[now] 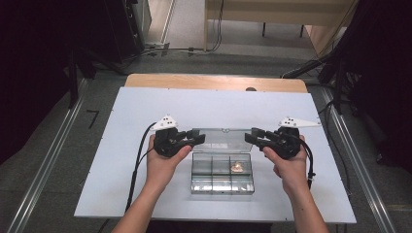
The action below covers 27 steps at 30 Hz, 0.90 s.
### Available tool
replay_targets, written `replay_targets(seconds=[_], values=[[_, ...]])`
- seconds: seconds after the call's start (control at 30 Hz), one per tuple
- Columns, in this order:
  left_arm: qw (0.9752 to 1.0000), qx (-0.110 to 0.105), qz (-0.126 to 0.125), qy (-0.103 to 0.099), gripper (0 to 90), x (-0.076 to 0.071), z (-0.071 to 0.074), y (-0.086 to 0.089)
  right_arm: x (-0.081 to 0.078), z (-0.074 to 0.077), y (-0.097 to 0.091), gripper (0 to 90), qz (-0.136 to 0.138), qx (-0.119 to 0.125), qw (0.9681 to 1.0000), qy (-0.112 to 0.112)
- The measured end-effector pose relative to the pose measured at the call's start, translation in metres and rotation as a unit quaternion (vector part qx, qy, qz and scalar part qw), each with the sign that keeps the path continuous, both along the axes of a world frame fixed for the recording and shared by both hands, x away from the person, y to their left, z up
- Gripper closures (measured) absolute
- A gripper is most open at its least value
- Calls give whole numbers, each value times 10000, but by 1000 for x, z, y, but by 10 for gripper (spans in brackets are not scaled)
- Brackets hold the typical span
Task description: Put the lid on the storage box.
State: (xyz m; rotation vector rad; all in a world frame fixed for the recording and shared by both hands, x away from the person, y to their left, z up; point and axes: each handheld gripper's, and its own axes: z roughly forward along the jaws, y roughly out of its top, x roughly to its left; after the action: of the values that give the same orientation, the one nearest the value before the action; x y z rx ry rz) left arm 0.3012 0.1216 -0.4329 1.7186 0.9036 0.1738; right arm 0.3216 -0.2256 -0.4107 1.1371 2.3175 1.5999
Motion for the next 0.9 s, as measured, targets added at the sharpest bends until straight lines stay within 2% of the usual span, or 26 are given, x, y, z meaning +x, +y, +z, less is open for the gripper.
replay_targets(seconds=[0.3, 0.43, 0.57, 0.67, 0.9], values=[[10000, 10, -36, -64, 612, -6, -1, 0, -9, 1, 4, 550, -83, -154, 9998, -53], [9999, 55, 16, -87, 569, -11, -2, 1, -15, 1, 5, 548, -85, -184, 9998, -92], [9995, 157, 139, -237, 488, -23, 0, 4, -20, -1, 4, 543, -141, -150, 9997, -127], [9990, 227, 219, -307, 481, -32, -1, 10, -23, -3, 3, 543, -182, -123, 9997, -127], [9988, 261, 285, -299, 489, -52, -5, 22, -28, -5, 3, 540, -239, -138, 9995, -174]])
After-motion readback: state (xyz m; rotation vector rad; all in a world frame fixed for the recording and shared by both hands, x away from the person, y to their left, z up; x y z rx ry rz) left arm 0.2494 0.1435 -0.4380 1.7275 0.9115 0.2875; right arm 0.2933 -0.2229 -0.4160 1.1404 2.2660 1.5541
